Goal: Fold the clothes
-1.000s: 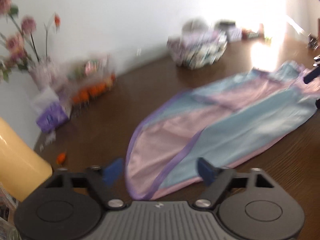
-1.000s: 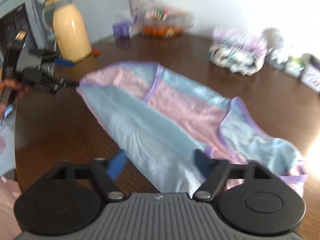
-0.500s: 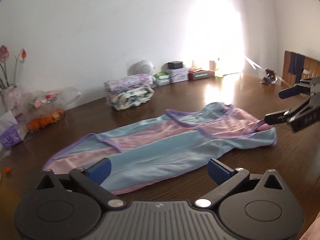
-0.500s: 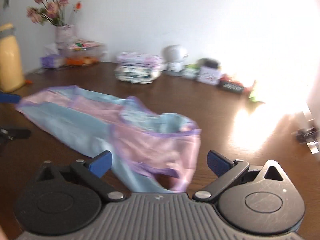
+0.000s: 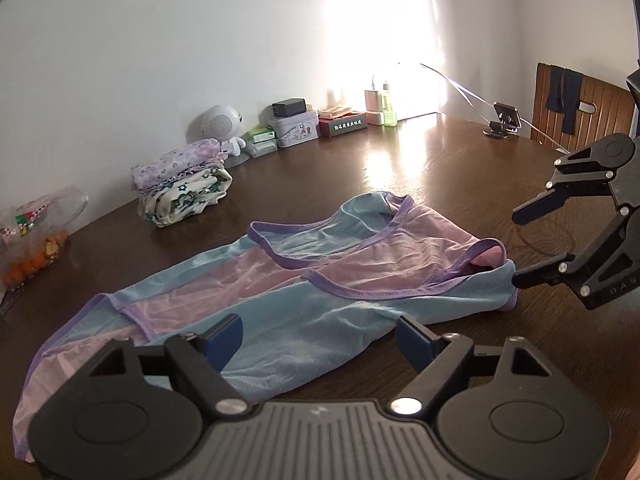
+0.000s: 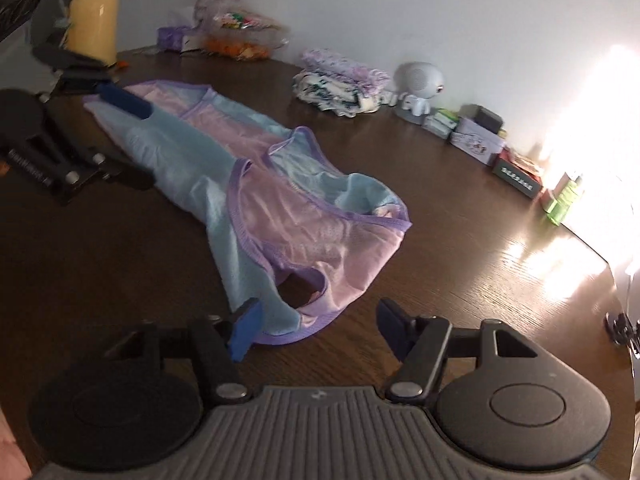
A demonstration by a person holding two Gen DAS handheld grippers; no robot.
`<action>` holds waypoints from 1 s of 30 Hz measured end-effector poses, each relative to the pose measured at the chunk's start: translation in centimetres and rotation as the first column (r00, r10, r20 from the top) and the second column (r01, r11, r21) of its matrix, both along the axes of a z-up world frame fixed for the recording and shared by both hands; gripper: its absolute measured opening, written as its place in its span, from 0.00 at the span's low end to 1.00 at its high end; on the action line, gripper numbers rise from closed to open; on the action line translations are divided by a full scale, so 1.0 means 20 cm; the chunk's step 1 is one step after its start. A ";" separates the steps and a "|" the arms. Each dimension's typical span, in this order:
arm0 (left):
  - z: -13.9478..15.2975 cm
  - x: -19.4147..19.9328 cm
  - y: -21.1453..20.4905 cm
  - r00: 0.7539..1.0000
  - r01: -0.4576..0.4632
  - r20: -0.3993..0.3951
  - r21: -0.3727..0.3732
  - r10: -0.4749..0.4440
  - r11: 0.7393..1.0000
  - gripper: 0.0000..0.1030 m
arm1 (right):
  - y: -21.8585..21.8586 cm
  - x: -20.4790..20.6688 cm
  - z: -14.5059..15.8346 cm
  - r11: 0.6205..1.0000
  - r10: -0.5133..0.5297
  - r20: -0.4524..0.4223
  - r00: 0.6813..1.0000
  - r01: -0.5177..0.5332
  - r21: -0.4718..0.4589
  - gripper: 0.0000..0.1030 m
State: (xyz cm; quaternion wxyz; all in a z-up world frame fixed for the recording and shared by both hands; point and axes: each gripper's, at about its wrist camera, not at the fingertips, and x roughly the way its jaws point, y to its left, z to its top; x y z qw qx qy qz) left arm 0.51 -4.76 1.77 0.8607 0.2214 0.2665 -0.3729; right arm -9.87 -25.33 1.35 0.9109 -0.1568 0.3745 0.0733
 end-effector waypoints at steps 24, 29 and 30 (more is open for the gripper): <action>-0.16 0.21 -0.18 0.994 0.032 -0.106 0.088 -0.023 0.996 0.33 | -0.29 0.31 0.14 0.959 0.052 -0.149 0.988 -0.008 0.283 0.05; -0.16 0.25 -0.17 0.993 0.003 -0.115 0.068 0.005 0.998 0.34 | -0.42 0.47 0.09 0.944 -0.016 -0.231 0.973 0.091 0.316 0.05; -0.16 0.25 -0.17 0.993 0.001 -0.117 0.064 0.006 0.998 0.35 | -0.42 0.48 0.07 0.945 -0.018 -0.243 0.970 0.096 0.312 0.05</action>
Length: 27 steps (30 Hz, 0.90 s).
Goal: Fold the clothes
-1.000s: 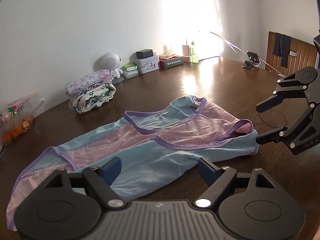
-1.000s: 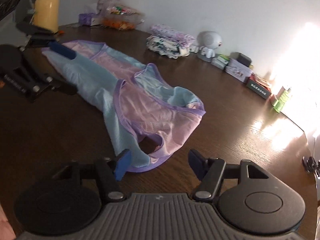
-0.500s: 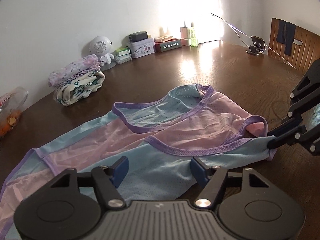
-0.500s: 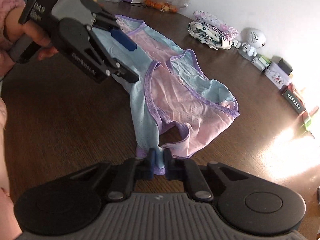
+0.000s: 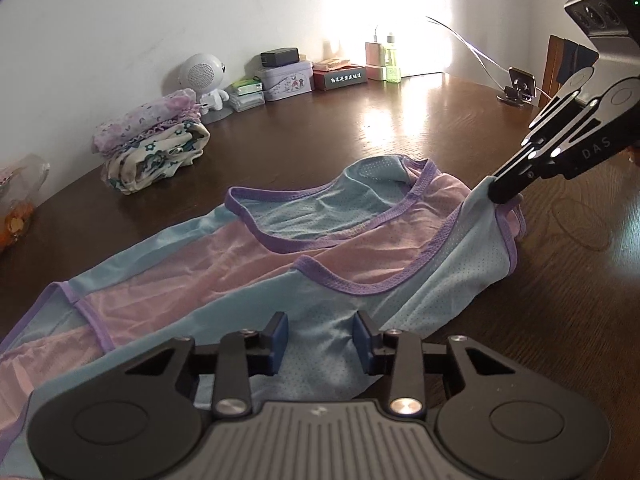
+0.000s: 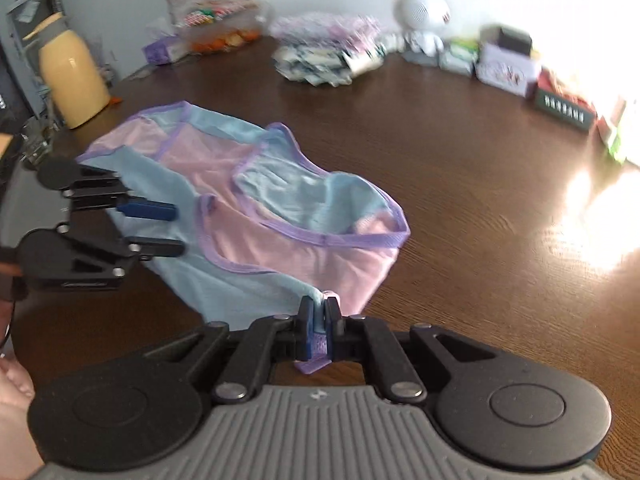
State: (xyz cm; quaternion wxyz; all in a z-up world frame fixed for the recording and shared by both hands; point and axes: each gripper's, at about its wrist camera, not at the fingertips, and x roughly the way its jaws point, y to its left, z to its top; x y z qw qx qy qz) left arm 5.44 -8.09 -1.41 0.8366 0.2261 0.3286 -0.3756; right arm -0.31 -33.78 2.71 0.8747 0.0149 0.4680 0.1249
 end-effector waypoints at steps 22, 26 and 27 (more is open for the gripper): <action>0.00 0.02 -0.02 0.999 -0.001 0.038 -0.026 0.002 1.000 0.19 | 0.21 -0.09 0.04 0.995 0.086 0.151 0.985 -0.091 0.030 0.33; -0.01 0.03 -0.02 1.000 -0.008 0.021 -0.046 0.009 0.999 0.19 | 0.24 -0.06 -0.06 0.998 0.043 0.132 0.990 -0.038 -0.041 0.29; -0.02 0.03 -0.02 1.000 -0.005 0.012 -0.050 0.006 0.999 0.19 | 0.24 -0.05 -0.08 0.999 0.030 0.123 0.992 -0.026 -0.038 0.29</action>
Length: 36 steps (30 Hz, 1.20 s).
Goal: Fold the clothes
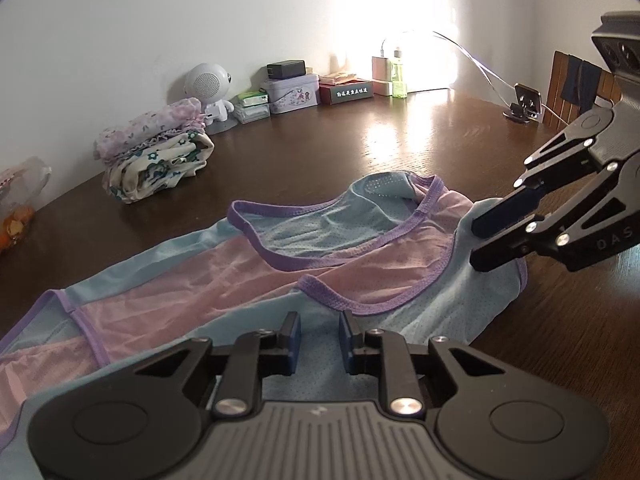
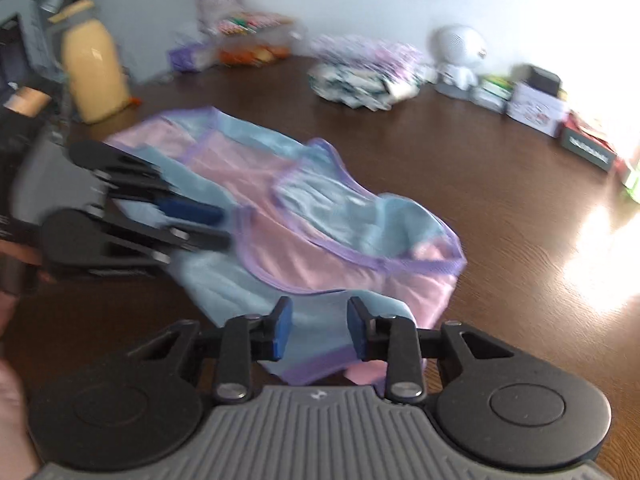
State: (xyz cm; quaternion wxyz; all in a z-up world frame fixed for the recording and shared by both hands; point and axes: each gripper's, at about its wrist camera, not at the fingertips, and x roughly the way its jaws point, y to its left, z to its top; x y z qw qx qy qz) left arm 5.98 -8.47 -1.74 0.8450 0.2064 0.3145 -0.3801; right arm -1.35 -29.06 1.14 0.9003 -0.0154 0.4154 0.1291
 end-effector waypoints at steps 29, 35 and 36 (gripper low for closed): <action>0.13 -0.33 0.71 0.939 -0.328 -0.037 -0.389 0.341 0.861 1.00 | 0.44 -0.32 -0.02 0.964 -0.227 0.261 0.938 0.177 0.201 1.00; 0.09 -0.40 0.81 0.924 -0.374 -0.071 -0.374 0.376 0.849 1.00 | 0.56 -0.39 -0.04 0.966 -0.243 0.263 0.934 0.207 0.157 1.00; 0.09 -0.41 0.82 0.924 -0.374 -0.074 -0.374 0.375 0.849 1.00 | 0.57 -0.40 -0.05 0.966 -0.237 0.252 0.938 0.200 0.162 1.00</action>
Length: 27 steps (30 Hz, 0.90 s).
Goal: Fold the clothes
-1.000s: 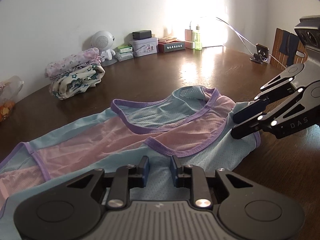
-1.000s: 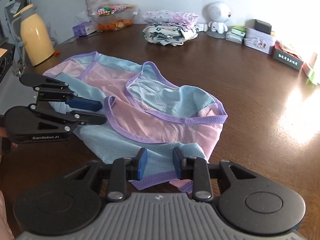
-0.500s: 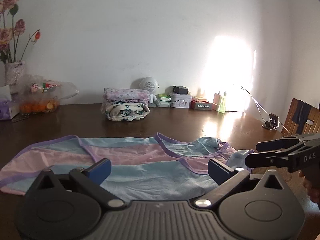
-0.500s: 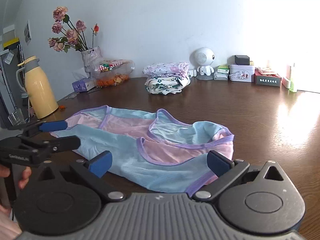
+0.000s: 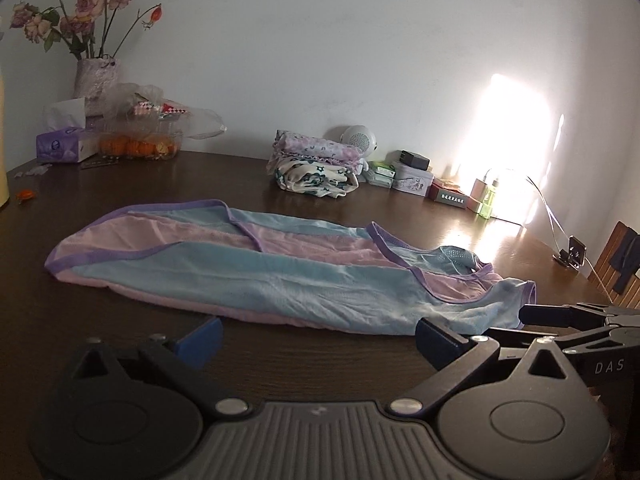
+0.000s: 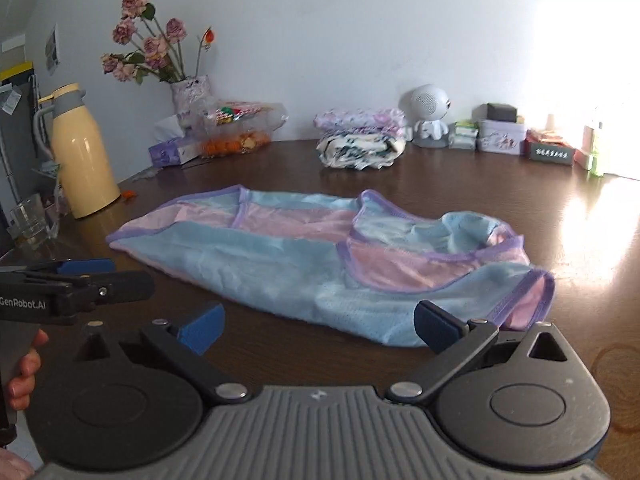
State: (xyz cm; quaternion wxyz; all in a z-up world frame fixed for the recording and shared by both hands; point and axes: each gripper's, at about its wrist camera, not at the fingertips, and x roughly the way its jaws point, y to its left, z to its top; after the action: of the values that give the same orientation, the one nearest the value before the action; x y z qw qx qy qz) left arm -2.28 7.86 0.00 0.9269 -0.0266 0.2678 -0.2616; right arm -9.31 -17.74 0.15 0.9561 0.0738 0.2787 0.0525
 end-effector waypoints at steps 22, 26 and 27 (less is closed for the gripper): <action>0.43 0.91 -0.15 0.955 0.189 0.091 0.547 -0.282 0.816 0.98 | -0.26 0.78 0.64 0.875 0.315 -0.177 0.932 -0.358 -0.326 1.00; 0.28 1.26 -0.27 0.957 0.256 -0.042 0.584 -0.286 0.771 0.75 | -0.19 1.10 0.50 0.843 0.351 -0.324 0.878 -0.447 -0.299 1.00; 0.25 1.33 -0.29 0.953 0.281 -0.076 0.578 -0.292 0.766 0.74 | -0.17 1.16 0.47 0.840 0.354 -0.348 0.868 -0.459 -0.289 0.99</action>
State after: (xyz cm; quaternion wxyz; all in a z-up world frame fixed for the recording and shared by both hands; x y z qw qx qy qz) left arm 24.30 1.98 4.99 0.8417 0.3019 0.3274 -0.3053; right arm 13.92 -21.22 9.49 0.8699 -0.1587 0.4253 0.1928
